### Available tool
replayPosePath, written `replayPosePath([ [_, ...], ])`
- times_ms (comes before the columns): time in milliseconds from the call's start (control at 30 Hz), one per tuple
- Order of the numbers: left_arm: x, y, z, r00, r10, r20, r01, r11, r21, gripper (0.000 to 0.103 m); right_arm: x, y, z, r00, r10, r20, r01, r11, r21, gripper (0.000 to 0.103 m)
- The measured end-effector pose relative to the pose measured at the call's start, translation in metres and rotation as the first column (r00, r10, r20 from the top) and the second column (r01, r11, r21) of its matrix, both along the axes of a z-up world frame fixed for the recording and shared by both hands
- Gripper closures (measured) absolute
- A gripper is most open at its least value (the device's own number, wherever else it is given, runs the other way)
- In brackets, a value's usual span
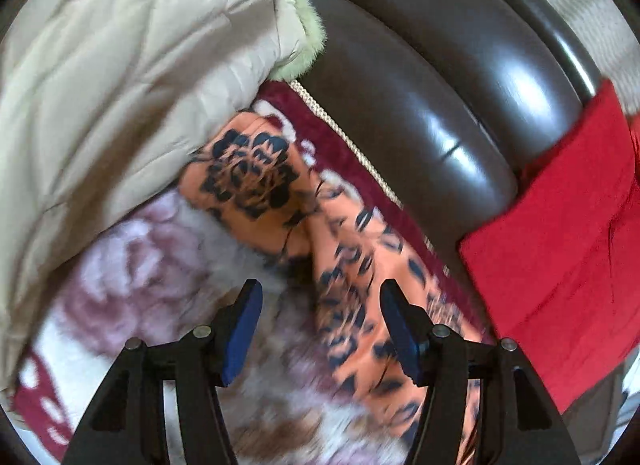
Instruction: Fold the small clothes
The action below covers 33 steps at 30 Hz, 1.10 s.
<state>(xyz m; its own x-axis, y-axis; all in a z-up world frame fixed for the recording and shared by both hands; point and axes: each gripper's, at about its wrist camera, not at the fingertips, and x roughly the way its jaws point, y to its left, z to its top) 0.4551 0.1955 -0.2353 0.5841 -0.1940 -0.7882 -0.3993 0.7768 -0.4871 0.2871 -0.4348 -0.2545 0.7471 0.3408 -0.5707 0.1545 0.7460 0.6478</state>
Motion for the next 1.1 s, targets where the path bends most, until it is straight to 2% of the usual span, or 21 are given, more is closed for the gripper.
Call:
replayPosePath([
  [167, 0.029, 0.005, -0.025, 0.997, 0.048, -0.064, -0.051, 0.997, -0.05, 0.044, 0.006, 0.005, -0.001, 1.0, 0.009, 0.003, -0.009, 0.999, -0.046, 0.049],
  [233, 0.034, 0.005, -0.034, 0.996, 0.059, -0.072, -0.064, 0.996, -0.064, 0.089, 0.007, 0.006, -0.001, 1.0, 0.012, 0.006, -0.011, 0.998, -0.059, 0.049],
  [267, 0.036, 0.003, -0.036, 0.997, 0.05, -0.065, -0.055, 0.996, -0.069, 0.095, 0.007, 0.006, -0.001, 1.0, 0.011, 0.008, -0.01, 0.998, -0.064, 0.049],
  [333, 0.035, -0.004, -0.027, 0.998, 0.049, -0.038, -0.049, 0.999, -0.01, 0.096, 0.008, 0.004, 0.0, 1.0, 0.004, 0.013, -0.003, 0.997, -0.074, 0.049],
  [467, 0.029, -0.025, 0.005, 0.999, -0.027, 0.031, 0.024, 0.994, 0.105, 0.097, 0.005, -0.004, 0.004, 0.999, -0.018, 0.031, 0.02, 0.998, -0.063, 0.049],
  [600, 0.014, -0.058, 0.053, 0.983, -0.158, 0.094, 0.135, 0.968, 0.209, 0.098, -0.004, -0.013, 0.011, 0.997, -0.044, 0.058, 0.047, 0.998, -0.052, 0.049],
  [733, -0.002, -0.099, 0.104, 0.95, -0.284, 0.128, 0.238, 0.928, 0.288, 0.098, -0.017, -0.028, 0.019, 0.992, -0.089, 0.085, 0.093, 0.995, -0.036, 0.049],
  [833, -0.024, -0.145, 0.147, 0.901, -0.405, 0.157, 0.332, 0.874, 0.355, 0.098, -0.028, -0.044, 0.026, 0.984, -0.139, 0.108, 0.141, 0.99, -0.011, 0.049],
  [967, -0.055, -0.21, 0.186, 0.816, -0.547, 0.187, 0.44, 0.798, 0.412, 0.098, -0.043, -0.069, 0.033, 0.971, -0.202, 0.131, 0.198, 0.979, 0.042, 0.049],
  [1033, -0.073, -0.253, 0.203, 0.751, -0.63, 0.197, 0.512, 0.744, 0.429, 0.098, -0.053, -0.085, 0.036, 0.96, -0.24, 0.142, 0.231, 0.97, 0.082, 0.049],
  [1100, -0.088, -0.29, 0.213, 0.698, -0.689, 0.194, 0.569, 0.699, 0.433, 0.098, -0.06, -0.096, 0.039, 0.951, -0.269, 0.152, 0.255, 0.961, 0.109, 0.049],
])
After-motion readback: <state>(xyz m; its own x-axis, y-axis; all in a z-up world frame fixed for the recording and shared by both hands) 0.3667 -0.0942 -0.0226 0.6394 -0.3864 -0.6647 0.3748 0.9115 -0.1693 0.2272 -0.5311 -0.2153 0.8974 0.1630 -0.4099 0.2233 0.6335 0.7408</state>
